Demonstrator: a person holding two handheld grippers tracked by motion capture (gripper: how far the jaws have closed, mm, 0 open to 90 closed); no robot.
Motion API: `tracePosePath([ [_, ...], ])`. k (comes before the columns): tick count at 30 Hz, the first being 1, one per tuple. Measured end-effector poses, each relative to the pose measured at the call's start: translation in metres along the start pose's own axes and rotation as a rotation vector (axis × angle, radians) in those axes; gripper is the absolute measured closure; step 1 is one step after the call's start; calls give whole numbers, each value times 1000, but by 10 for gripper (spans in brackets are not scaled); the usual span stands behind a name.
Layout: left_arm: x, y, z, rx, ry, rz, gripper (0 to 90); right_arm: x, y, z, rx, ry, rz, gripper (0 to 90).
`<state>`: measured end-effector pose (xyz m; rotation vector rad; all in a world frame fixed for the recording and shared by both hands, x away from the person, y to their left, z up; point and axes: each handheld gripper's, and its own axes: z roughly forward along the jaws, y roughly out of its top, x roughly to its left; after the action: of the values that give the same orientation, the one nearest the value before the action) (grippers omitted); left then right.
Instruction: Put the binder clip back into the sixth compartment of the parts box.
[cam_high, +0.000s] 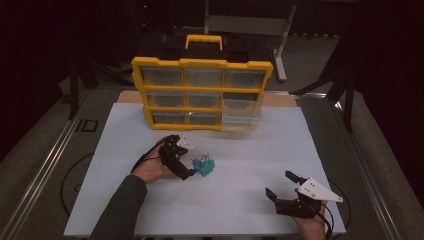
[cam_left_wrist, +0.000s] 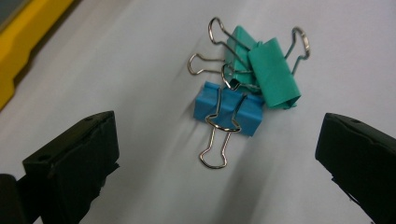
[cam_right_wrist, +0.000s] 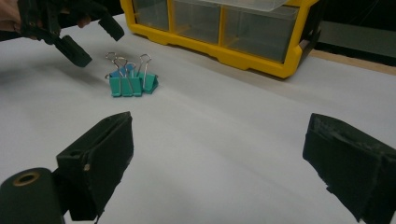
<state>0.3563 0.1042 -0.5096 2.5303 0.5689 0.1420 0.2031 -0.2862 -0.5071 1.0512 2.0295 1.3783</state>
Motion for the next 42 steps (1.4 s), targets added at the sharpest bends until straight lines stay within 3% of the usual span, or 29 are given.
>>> tracePosePath([
  [11,-3,1,18,45,1,23,46,0,0,1,4,5,-5,84],
  [15,-4,1,21,42,16,35,156,0,0,1,4,6,-5,84],
  [23,-7,4,27,57,7,93,360,0,0,1,9,10,-5,86],
  [26,-6,4,28,48,2,85,406,1,0,1,11,11,-5,87],
  [28,-5,4,28,37,-24,77,449,1,0,1,11,12,-6,87],
  [31,-6,4,27,39,-20,87,486,0,0,1,11,13,-4,87],
  [42,-4,-2,19,12,-13,57,503,0,0,2,11,12,-2,87],
])
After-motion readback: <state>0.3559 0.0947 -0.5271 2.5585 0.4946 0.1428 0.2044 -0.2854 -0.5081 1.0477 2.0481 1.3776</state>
